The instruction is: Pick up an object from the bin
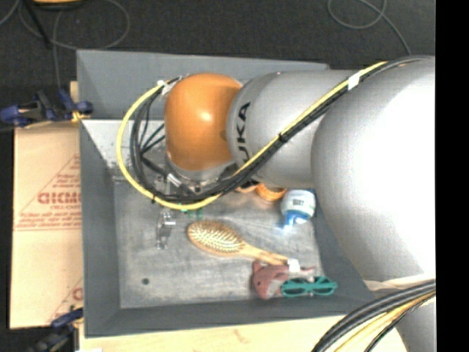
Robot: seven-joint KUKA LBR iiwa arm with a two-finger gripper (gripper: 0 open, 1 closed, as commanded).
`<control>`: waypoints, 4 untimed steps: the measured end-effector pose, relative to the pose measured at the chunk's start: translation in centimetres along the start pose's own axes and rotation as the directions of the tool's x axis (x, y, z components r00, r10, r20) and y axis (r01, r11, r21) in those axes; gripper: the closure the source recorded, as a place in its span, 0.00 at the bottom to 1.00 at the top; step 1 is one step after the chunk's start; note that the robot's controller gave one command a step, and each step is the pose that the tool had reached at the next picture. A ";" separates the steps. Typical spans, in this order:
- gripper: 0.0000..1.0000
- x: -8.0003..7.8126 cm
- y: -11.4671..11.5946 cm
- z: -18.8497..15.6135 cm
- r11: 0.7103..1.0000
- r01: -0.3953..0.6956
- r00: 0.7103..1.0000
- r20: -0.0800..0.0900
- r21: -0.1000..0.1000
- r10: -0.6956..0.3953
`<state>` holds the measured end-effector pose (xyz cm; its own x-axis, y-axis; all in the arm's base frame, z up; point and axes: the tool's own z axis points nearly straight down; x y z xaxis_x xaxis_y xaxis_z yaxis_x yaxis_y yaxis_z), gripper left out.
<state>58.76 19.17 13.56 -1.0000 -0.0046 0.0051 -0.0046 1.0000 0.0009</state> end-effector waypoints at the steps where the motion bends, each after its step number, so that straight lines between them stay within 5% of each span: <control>1: 0.00 -0.2 -0.1 -0.5 1.000 -0.003 1.000 0.008 -0.002 0.003; 2: 0.00 -0.1 -0.4 -0.6 1.000 -0.002 1.000 0.006 -0.001 0.002; 3: 0.00 -1.7 -4.3 -0.2 0.994 0.111 0.994 0.011 0.005 -0.111; 4: 0.00 -1.1 -5.5 2.7 0.980 0.198 0.980 0.010 0.002 -0.198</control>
Offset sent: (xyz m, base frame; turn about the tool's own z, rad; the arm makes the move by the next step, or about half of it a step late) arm -0.0039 -0.0928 0.0408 0.0478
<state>59.88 13.66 10.88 -0.9793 -0.2024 -0.0055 -0.2024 0.9793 0.0001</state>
